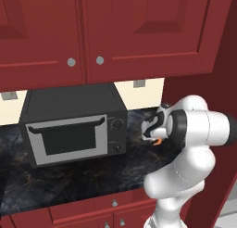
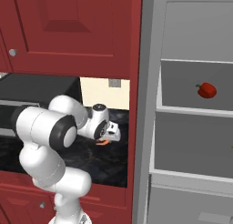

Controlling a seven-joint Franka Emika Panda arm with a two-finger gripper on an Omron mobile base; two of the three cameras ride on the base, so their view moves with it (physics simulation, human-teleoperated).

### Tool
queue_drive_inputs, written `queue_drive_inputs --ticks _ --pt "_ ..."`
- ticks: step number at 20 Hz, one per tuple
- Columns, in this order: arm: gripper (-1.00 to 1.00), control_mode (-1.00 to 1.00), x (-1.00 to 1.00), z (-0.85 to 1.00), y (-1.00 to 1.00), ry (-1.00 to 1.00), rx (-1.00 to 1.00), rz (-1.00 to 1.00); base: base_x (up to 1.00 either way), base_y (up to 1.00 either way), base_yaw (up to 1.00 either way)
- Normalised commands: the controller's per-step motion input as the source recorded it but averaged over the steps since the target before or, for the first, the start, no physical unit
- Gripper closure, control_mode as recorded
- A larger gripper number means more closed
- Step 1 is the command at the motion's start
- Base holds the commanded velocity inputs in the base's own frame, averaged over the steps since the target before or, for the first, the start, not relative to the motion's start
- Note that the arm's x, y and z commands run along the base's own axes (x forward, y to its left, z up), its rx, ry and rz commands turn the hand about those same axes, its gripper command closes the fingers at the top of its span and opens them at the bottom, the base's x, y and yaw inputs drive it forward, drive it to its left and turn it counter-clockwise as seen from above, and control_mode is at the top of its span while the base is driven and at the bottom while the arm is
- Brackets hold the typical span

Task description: Open the fridge, remove the banana, bell pepper, and shrimp, and place them on any counter.

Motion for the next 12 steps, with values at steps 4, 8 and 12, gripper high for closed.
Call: queue_drive_inputs --ticks 4,8,12 --pt "-1.0 -1.0 -0.36 0.34 0.0 -0.11 0.01 0.0 0.0 0.0 0.0" --pt "-1.0 -1.0 -0.36 0.9 0.0 -0.04 0.01 0.0 0.0 0.0 0.0" --pt "-1.0 -1.0 -0.58 0.8 0.0 0.0 0.0 0.0 0.0 0.0 0.0"
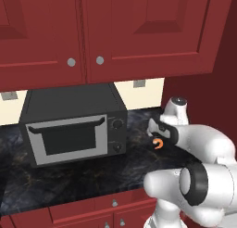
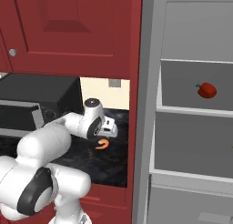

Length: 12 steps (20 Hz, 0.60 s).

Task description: Open the fridge, remove the banana, bell pepper, and shrimp, and place them on any counter.

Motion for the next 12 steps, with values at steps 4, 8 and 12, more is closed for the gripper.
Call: queue_drive_inputs --ticks 4,8,12 --pt "-1.0 -1.0 -0.71 0.86 0.0 0.0 0.01 0.0 0.0 0.0 0.0" --pt "-1.0 -1.0 -0.76 0.58 0.07 0.0 0.01 0.0 0.0 0.0 0.0" --pt "-1.0 -1.0 -0.65 0.71 0.03 0.0 0.0 0.0 0.0 0.0 0.0"
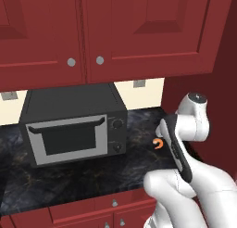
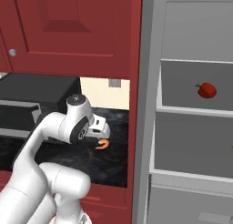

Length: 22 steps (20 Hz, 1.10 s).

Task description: Open the fridge, remove the banana, bell pepper, and shrimp, and place them on any counter.

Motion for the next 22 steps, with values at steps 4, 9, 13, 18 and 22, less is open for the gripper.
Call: queue_drive_inputs --ticks 4,9,13,18,22 --pt "-1.0 -1.0 -0.58 1.0 0.0 0.0 0.06 0.0 0.0 0.0 0.0" --pt "-1.0 -1.0 -0.78 0.96 0.11 0.0 0.01 -0.01 0.0 0.0 0.0" --pt "-1.0 -1.0 -0.61 1.0 0.02 0.0 0.0 -0.01 0.0 0.0 0.0" --pt "-1.0 -1.0 -0.44 0.59 0.04 0.0 0.0 0.0 0.0 0.0 0.0" --pt "-1.0 -1.0 -0.34 0.2 0.08 0.0 0.0 0.0 0.0 0.0 0.0"
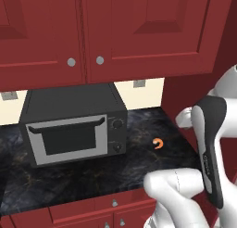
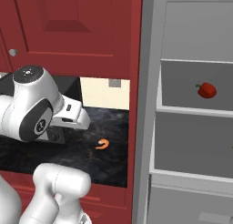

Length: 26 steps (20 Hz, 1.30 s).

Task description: Open the fridge, remove the banana, bell pepper, and shrimp, and place them on any counter.

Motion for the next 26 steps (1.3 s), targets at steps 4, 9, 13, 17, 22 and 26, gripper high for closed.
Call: queue_drive_inputs --ticks 4,9,13,17,22,26 --pt "-1.0 1.0 -0.29 0.11 0.04 0.0 0.0 0.0 -0.16 0.0 0.0" --pt "-1.0 1.0 0.0 0.0 0.0 0.0 0.0 0.0 -0.75 0.0 0.0" --pt "-1.0 1.0 0.0 0.0 0.0 0.0 0.0 0.0 -0.85 -0.29 0.0" --pt "-1.0 1.0 0.0 0.0 0.0 0.0 0.0 0.0 -0.24 -0.6 0.01" --pt "-1.0 1.0 0.0 0.0 0.0 0.0 0.0 0.0 -0.02 -0.7 0.03" --pt "-1.0 1.0 0.0 0.0 0.0 0.0 0.0 0.0 -0.01 -0.77 0.0"
